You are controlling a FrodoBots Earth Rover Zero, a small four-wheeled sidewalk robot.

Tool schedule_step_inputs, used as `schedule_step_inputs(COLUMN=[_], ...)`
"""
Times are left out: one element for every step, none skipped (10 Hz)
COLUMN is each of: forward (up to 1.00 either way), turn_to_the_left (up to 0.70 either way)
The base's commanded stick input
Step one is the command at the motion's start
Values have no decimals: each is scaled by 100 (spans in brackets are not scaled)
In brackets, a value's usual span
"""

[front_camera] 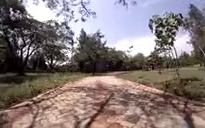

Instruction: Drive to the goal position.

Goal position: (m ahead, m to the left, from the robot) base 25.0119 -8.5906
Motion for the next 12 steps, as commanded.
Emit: schedule_step_inputs(forward=[70,70,70,70,70,70,70,70,70,70,70,70], turn_to_the_left=[0,0,0,0,0,0,0,0,0,0,0,0])
